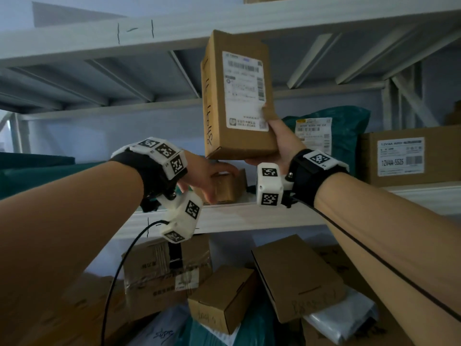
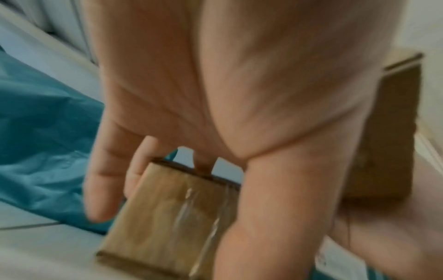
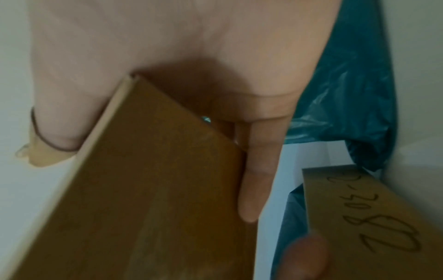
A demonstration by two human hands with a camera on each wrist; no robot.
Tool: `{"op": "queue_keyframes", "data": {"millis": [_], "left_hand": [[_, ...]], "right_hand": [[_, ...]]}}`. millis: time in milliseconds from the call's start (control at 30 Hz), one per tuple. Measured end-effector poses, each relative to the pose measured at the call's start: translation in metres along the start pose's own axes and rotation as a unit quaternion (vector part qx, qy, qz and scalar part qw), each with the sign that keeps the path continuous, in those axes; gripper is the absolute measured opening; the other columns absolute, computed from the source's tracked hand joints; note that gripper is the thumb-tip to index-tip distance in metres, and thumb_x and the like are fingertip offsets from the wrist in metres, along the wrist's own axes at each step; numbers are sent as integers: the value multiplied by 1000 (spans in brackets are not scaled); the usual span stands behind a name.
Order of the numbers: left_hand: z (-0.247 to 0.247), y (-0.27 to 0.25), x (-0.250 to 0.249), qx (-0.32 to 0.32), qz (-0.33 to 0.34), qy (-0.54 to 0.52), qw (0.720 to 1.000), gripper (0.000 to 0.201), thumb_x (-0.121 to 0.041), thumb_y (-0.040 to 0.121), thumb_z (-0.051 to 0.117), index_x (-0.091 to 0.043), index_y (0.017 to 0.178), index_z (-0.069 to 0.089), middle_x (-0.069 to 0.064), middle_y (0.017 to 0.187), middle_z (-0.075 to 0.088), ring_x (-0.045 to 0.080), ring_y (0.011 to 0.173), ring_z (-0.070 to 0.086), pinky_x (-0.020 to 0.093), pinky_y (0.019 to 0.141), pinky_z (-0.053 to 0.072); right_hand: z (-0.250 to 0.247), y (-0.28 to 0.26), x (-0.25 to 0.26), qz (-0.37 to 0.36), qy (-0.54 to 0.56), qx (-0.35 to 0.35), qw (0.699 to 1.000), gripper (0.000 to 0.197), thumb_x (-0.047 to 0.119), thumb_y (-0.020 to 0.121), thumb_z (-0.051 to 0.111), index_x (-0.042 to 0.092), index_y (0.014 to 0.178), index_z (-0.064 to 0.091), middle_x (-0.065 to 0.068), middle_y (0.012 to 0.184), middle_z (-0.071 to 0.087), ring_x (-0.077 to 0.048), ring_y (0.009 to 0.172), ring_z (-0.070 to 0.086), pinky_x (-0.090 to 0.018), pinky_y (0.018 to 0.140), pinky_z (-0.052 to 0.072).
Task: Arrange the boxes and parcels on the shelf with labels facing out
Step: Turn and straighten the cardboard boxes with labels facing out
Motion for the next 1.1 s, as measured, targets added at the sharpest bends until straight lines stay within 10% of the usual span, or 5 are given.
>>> {"op": "queue_keyframes", "data": {"millis": [133,500,900,1100], "left_hand": [[15,-1,4,-97,-6,115,989,108,-32,71,77,-43,147,1,3,150,34,25,124,50,42,102,46],[23,-16,5,-250,31,101,963,86,-33,65,78,-25,138,32,-2,136,47,21,109,59,34,88,52],[-3,-52,27,-333,66,-101,935,66,-19,72,74,-19,127,38,-1,111,46,18,95,49,29,78,42],[-30,-57,55,-382,91,-354,849,54,-10,76,74,-27,112,36,7,120,53,23,89,55,42,90,49]], "right_hand": [[4,-10,-4,1,3,-18,1000,34,52,88,52,20,90,65,0,69,75,-18,69,67,-33,67,54],[2,-22,-23,11,59,-75,995,36,53,84,57,19,92,63,-7,91,68,-23,82,63,-34,62,57],[-2,-29,-14,-32,49,-112,992,52,48,87,58,17,127,50,-6,112,64,-23,99,62,-35,65,57],[-12,-25,-14,-46,50,-132,989,60,32,84,68,20,137,41,-6,131,55,-26,109,56,-47,86,53]]}}
Point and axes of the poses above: each hand's wrist, its own y-axis towards the middle knuckle, its own z-axis out of the palm, x = y × z, the point moved 4 cm from there along y, towards the middle knuckle
